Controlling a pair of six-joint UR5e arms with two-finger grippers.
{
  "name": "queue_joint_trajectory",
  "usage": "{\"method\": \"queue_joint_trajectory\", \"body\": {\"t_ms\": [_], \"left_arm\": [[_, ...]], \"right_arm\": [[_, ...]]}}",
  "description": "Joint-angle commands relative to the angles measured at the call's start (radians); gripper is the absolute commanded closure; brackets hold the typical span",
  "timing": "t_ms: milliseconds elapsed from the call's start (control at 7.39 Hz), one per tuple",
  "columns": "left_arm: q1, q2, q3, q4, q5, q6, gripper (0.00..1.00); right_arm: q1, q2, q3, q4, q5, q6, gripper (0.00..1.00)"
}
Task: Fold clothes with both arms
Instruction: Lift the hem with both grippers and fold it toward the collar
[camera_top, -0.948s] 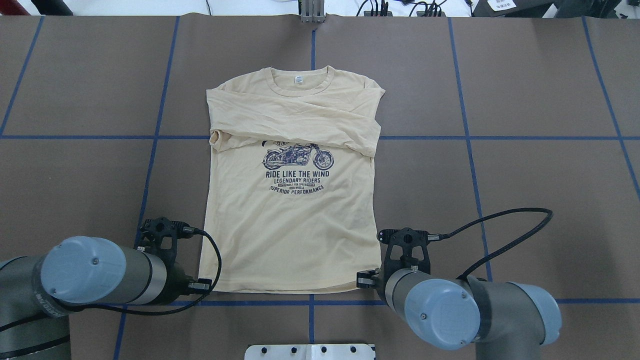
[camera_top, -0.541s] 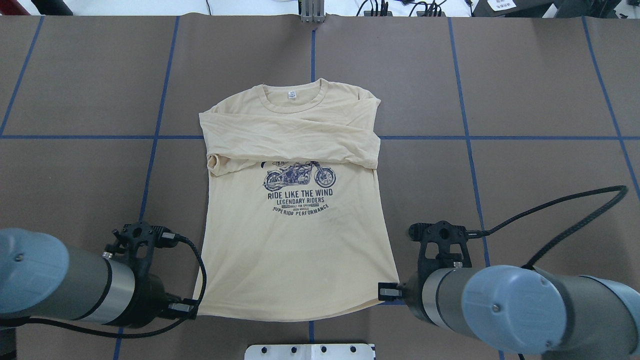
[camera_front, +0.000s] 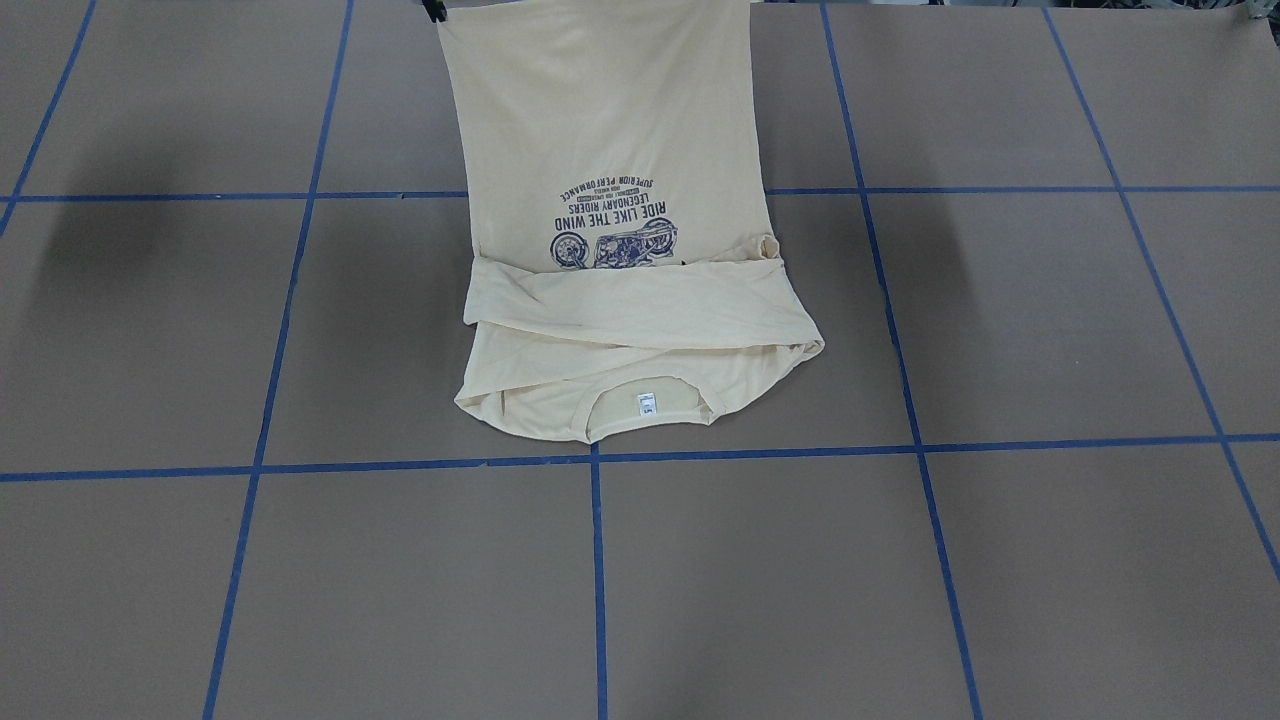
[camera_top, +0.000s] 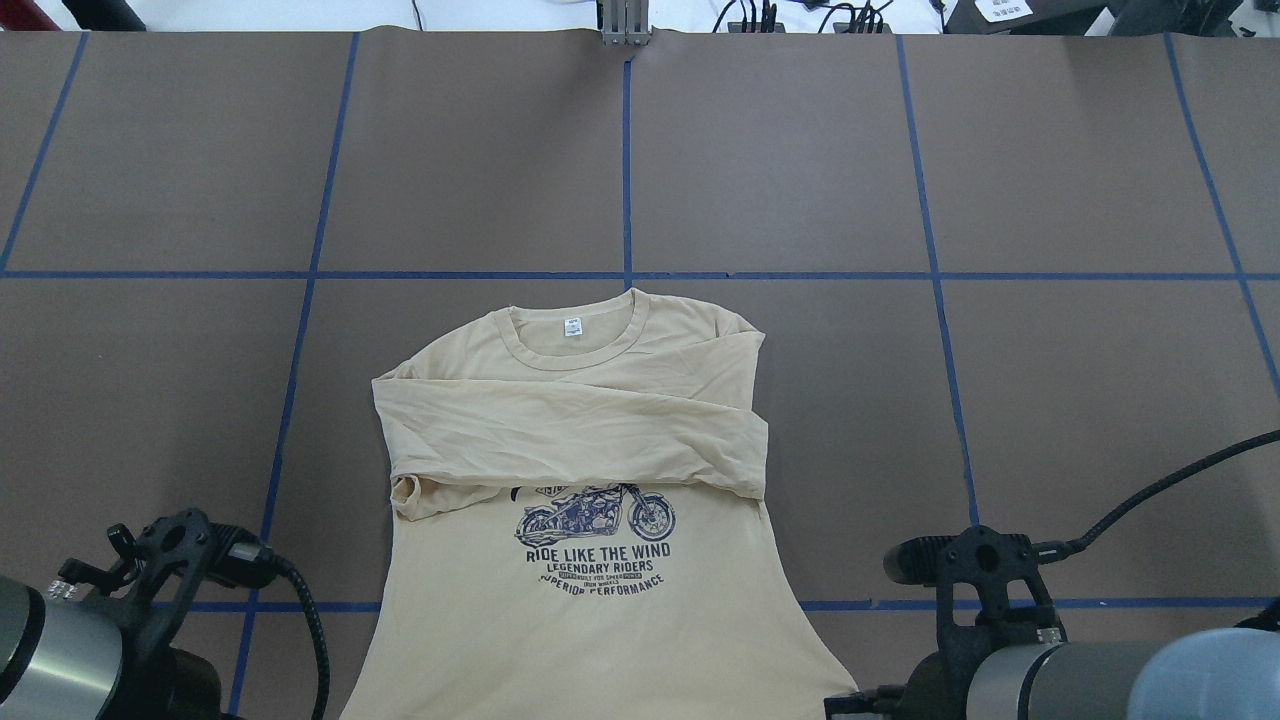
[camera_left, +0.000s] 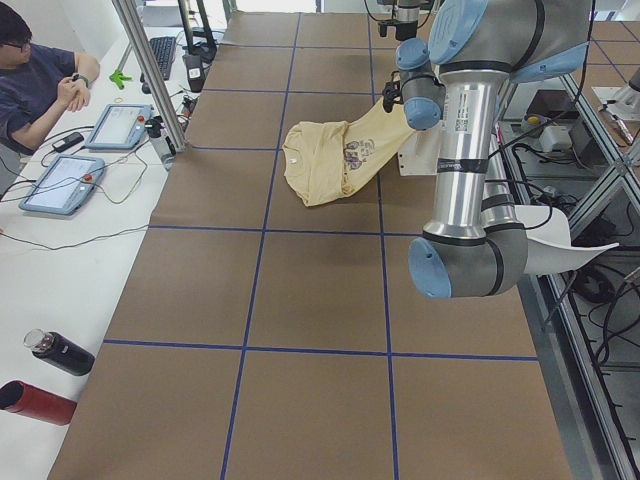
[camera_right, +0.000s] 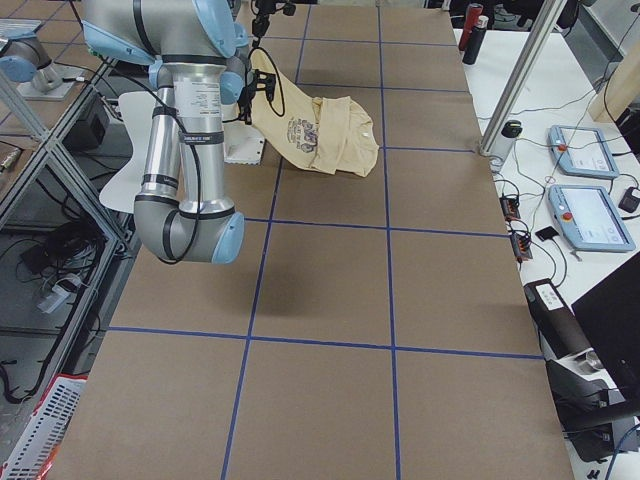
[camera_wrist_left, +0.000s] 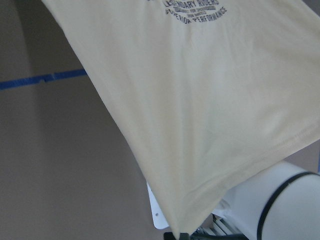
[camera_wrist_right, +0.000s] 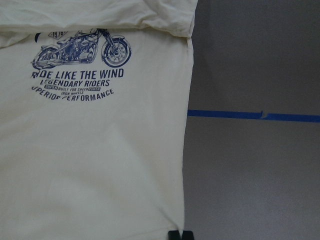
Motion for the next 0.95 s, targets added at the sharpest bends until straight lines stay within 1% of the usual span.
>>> {"method": "queue_joint_trajectory", "body": {"t_ms": [0,135,271,406,677,812], "left_arm": [[-0.076,-0.051,0.128,0.006,0.039,-0.005,1.00],[-0.137,-0.090,0.199,0.006,0.066,0.001,1.00],[-0.191,-0.134,0.260,0.006,0.106,0.003,1.00],[-0.241,-0.168,0.306,0.008,0.137,0.004,1.00],[-0.355,-0.194,0.331,0.006,0.148,0.020,1.00],[-0.402,-0.235,0.363,0.006,0.148,0.021,1.00]], "right_arm": [[0.134,0.110,-0.163,-0.006,-0.006,-0.048,1.00],[0.197,0.160,-0.244,0.000,-0.008,-0.073,1.00],[0.244,0.226,-0.334,0.003,-0.032,-0.106,1.00],[0.287,0.263,-0.392,0.011,-0.042,-0.149,1.00],[0.368,0.278,-0.494,0.162,-0.042,-0.154,1.00],[0.399,0.306,-0.530,0.187,-0.042,-0.156,1.00]]}}
